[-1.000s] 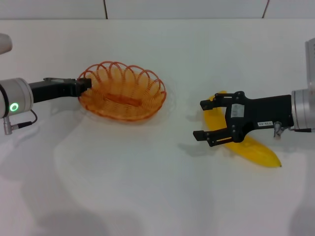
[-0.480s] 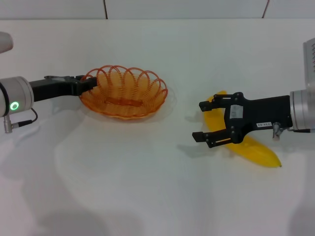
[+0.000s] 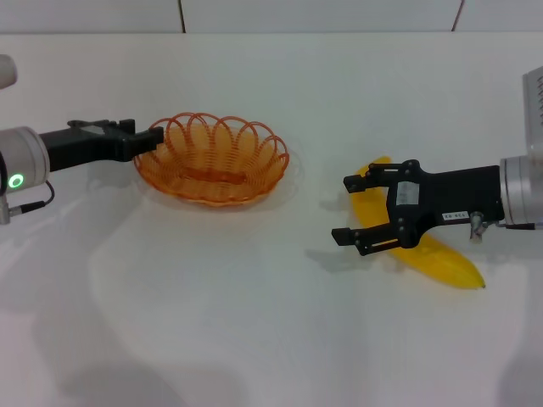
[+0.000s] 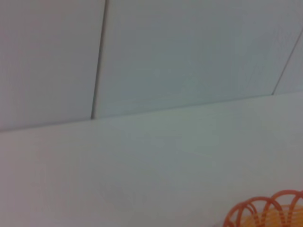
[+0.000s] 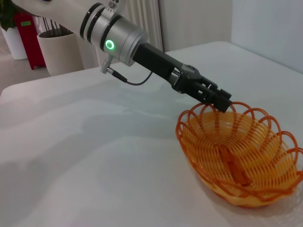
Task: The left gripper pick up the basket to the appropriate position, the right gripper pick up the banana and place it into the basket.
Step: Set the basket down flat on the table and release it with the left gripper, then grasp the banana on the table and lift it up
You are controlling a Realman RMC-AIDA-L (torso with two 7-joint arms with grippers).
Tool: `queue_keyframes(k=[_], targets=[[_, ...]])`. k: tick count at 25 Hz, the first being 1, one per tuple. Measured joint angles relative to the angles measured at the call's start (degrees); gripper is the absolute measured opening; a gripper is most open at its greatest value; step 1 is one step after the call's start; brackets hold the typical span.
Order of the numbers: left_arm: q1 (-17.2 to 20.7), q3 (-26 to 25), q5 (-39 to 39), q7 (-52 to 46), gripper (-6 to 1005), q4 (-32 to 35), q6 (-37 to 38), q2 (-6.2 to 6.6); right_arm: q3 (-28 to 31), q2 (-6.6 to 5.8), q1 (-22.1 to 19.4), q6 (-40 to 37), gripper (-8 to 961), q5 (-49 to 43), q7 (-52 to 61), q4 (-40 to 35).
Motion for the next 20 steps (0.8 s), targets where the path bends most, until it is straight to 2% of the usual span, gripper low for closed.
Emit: queue_keyframes(k=[7,20], targets=[[2.63,0.42,-8.40,11.40,559,0.27,0.61,-0.19,0.03,0.02,0.00,0.00,893,0.00,0.00,0.00],[6.85,0.40,-12.26,22.41,559,-0.35,5.27,-0.32,0.00,0.09,0.13,-0.52,893,0.16,0.60,-0.51]])
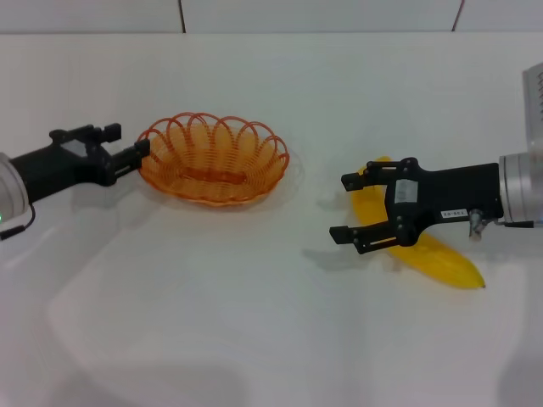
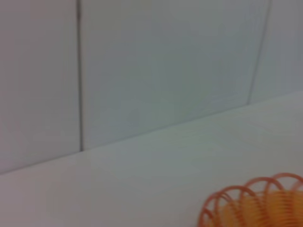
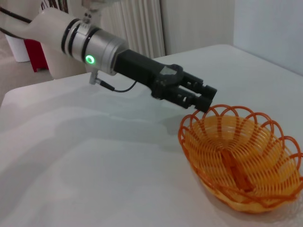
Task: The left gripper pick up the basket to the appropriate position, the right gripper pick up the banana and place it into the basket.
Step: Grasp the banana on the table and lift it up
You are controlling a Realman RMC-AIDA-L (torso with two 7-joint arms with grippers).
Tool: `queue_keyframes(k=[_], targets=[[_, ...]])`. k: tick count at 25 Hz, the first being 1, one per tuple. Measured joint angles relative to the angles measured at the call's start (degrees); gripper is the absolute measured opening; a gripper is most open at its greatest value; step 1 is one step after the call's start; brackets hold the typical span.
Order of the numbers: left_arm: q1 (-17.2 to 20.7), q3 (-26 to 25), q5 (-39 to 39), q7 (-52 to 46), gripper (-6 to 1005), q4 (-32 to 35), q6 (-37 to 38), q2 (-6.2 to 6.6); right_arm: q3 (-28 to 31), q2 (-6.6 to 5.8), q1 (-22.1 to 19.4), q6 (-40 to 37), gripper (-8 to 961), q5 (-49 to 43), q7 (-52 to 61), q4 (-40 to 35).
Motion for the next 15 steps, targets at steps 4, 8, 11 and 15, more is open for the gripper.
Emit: queue_keyframes(k=[4,8,11,15], targets=[[1.88,-0.28,-0.03,2.16,559,-0.02,3.90,0.33,0.04,0.00,0.08,-0.01,894,0.13,0.01,-0.15],[3.79,-0.38,-0.06,2.92,559,0.19,6.42,0.65,0.21,0.00,0.09,0.02,894,0.20,0.43,-0.67],[4.79,-0.46,-0.05,2.95,559,0.29,8.02,1.21,-0.16,0.06,-0.06,0.50,894,-0.22,2.44,-2.55],[5.61,-0.41,0.32,2.96,559,0.10,9.44,1.76,-0.68,0.13,-0.15,0.82,894,-1.52,5.65,-5.18]])
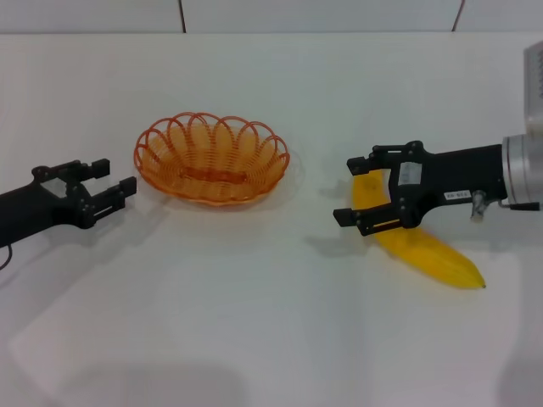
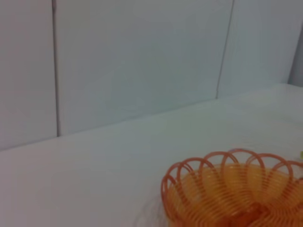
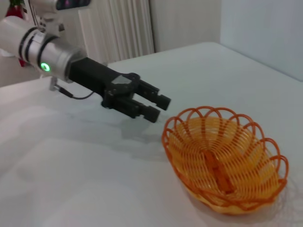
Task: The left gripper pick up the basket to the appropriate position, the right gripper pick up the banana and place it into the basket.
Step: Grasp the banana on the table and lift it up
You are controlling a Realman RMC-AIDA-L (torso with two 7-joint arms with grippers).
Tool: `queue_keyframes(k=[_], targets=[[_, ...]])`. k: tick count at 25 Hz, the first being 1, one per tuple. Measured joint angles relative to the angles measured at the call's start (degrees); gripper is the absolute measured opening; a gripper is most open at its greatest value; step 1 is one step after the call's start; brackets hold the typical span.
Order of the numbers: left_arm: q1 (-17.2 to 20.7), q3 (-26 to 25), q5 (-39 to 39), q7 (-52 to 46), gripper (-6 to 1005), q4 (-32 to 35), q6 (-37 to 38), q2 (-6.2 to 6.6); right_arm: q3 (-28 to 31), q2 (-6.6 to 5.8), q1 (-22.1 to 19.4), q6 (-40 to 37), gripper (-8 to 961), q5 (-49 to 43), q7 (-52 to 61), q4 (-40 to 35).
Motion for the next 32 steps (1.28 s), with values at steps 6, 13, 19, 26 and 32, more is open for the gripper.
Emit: queue_keyframes(k=[6,13,19,26,32], targets=[[0.29,0.43,0.17,0.02,559,-0.05,0.74,0.04,-3.94,0.35,-2.87,0.45,893,-2.04,7.49,-9.03],[0.94,0.30,0.19,0.12,560,0.30,0.78,0.15,-12.88,0.46,-7.24,4.84,893,-7.36,20.47,-22.01],[0.90,0.11,0.19,0.11,560,0.33,0.77,0.20,-18.69,0.47,-7.12,5.16,893,-15.85,31.38,-27.65],[0.63,0.33,0.19,0.14,560,0.38,0.72,0.24,-23.85,0.39,-6.39,4.99,894,-22.62,38.86,-31.42],[0.43,0.44,0.19,0.18,560,0.37,0.35,0.24,-24.18,0.31,-5.03,4.68,894,-25.52,41.27,-31.13]])
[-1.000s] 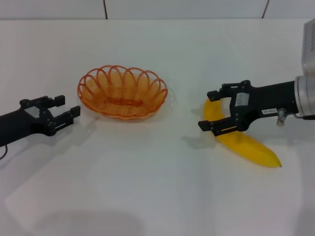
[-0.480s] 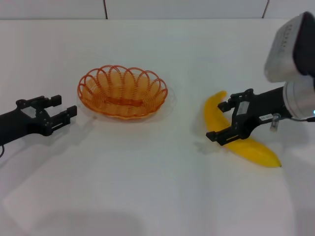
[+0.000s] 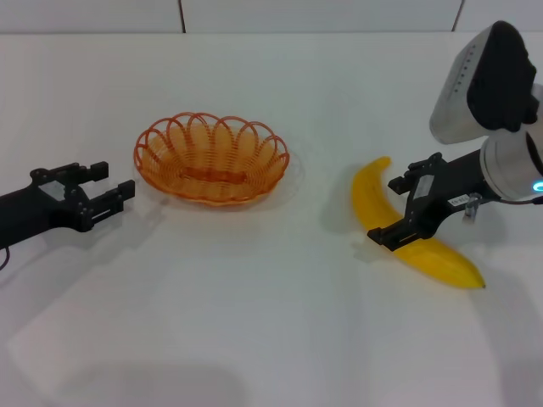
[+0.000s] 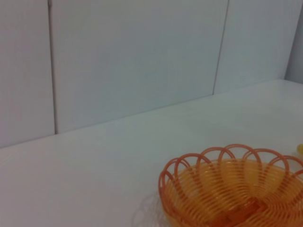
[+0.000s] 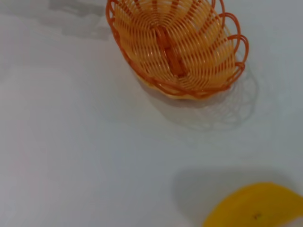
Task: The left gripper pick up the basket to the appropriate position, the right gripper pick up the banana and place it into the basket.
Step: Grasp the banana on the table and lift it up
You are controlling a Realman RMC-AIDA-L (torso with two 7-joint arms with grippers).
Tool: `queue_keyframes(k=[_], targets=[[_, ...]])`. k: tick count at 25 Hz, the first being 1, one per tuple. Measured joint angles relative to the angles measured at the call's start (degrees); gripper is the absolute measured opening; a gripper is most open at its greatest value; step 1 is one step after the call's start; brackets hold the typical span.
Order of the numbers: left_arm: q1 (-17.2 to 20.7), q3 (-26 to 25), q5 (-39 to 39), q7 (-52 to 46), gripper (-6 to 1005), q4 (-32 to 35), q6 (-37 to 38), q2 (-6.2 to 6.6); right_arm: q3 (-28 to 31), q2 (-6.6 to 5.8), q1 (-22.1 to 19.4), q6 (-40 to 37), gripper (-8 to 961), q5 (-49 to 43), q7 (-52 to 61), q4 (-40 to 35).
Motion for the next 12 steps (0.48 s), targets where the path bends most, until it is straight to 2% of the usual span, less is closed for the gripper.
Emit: queue_keyframes(k=[12], targets=[[-0.07,0.11,0.00,0.01,560,-0.05,-0.11,-0.04,-0.67,-0.02,2.13,-1.50,893,-1.50,0.40,3.09]])
